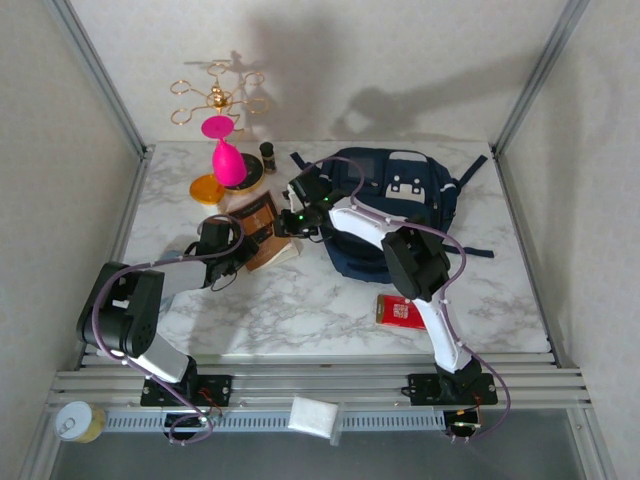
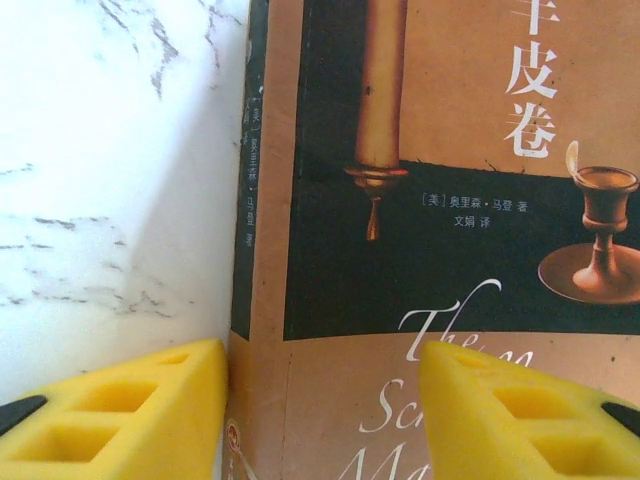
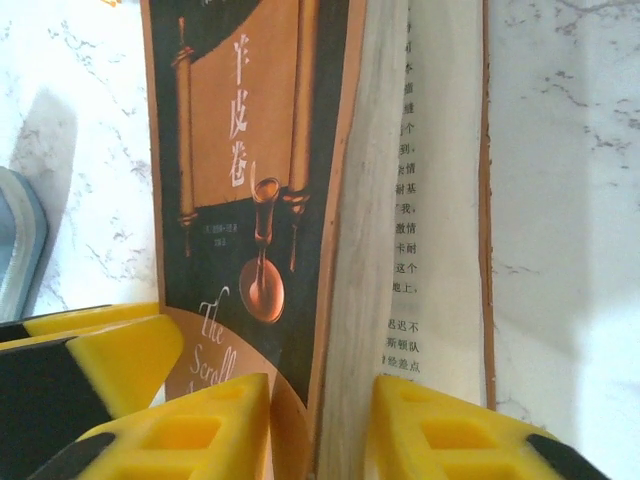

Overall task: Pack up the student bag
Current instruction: Pick up the book from the center of the table, then pass the book.

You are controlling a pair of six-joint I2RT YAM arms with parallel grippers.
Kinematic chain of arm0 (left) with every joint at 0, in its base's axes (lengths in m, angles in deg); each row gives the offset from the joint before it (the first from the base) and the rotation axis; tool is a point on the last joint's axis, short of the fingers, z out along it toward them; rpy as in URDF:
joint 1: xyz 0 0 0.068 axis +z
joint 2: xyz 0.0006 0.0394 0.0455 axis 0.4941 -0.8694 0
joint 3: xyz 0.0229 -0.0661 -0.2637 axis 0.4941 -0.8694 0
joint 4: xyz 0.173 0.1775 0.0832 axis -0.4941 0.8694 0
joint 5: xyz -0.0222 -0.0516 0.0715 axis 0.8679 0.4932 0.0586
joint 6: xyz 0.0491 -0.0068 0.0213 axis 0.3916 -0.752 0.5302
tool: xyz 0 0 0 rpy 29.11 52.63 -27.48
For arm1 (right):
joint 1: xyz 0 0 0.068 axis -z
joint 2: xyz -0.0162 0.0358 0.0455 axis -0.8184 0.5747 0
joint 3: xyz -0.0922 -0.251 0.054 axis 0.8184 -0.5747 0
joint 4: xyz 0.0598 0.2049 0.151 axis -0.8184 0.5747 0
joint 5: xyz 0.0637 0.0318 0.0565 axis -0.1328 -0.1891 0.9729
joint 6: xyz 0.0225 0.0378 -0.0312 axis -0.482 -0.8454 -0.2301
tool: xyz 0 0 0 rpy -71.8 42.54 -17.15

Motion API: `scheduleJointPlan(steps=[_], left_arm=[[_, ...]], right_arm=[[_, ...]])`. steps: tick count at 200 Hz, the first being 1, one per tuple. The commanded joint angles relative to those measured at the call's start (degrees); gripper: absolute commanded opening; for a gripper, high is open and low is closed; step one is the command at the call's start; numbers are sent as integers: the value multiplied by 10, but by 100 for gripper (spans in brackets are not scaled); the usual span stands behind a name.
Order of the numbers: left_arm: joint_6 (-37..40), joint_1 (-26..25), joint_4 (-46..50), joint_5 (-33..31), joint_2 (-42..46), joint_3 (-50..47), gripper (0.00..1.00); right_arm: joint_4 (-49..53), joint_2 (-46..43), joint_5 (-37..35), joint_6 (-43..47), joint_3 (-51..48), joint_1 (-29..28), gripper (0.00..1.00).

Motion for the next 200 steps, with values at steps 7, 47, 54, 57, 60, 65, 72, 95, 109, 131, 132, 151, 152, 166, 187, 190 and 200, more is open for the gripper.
scheduleJointPlan(steps=[7, 47, 54, 57, 60, 65, 72, 95, 109, 131, 132, 151, 152, 166, 187, 190, 200], left_arm=[[11, 1, 25, -20, -2, 9, 53], [6, 0, 27, -19, 10, 9, 54], [5, 0, 27, -17, 14, 8, 54], [5, 0, 27, -17, 14, 8, 54], [4, 0, 28, -16, 16, 9, 55], [4, 0, 30, -16, 19, 9, 55], [3, 1, 34, -16, 24, 11, 56], [5, 2, 48, -22, 59, 11, 61], [10, 6, 68, -27, 81, 13, 66], [15, 19, 94, -9, 126, 15, 72], [15, 19, 94, -8, 129, 15, 73], [11, 28, 100, 15, 172, 8, 78], [11, 29, 101, 17, 173, 7, 78], [5, 36, 111, 39, 193, 8, 82], [-26, 38, 90, 90, 219, -3, 86], [-33, 38, 81, 101, 223, -7, 86], [-58, 38, 50, 136, 233, -17, 88]], right_arm=[[-14, -35, 14, -5, -19, -6, 25], [-22, -45, 30, -13, -30, -5, 10], [-29, -51, 35, -17, -37, -2, 7], [-32, -54, 40, -19, -39, -2, 6], [-35, -55, 43, -22, -41, -1, 5], [-38, -60, 47, -25, -44, 1, 2], [-42, -67, 51, -28, -47, 2, 0], [-67, -102, 69, -40, -72, 3, 0], [-90, -131, 88, -53, -97, 8, 0], [-124, -182, 111, -76, -138, 16, 0], [-125, -184, 112, -77, -139, 16, 0], [-139, -224, 129, -86, -170, 30, 0], [-139, -225, 129, -87, -171, 31, 0], [-156, -255, 149, -101, -196, 39, 0], [-183, -300, 174, -121, -229, 47, 0], [-183, -305, 176, -122, -230, 48, 0], [-182, -322, 183, -123, -235, 50, 0]])
